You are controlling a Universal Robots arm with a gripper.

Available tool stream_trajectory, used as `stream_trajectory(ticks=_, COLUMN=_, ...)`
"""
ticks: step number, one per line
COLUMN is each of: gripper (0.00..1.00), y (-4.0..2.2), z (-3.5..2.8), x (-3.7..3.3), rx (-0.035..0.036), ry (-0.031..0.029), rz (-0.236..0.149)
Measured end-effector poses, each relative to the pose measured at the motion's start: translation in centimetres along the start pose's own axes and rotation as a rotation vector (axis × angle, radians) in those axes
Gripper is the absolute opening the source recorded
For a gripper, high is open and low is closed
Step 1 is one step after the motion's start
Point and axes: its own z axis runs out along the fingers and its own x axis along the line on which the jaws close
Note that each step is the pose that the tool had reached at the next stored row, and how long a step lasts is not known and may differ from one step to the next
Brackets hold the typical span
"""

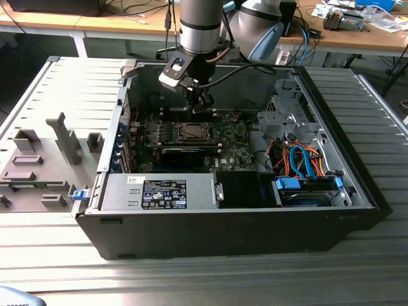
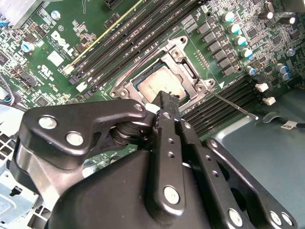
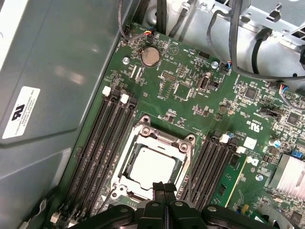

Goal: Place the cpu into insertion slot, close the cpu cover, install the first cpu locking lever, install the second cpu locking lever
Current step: 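Install the first cpu locking lever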

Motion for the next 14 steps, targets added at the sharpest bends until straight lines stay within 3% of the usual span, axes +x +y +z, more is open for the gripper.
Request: stream_trajectory(ticks=14, gripper=0.11, y=0.00, z=0.00, x=0.00, rx=-0.0004, ry=-0.0003, rz=-0.012)
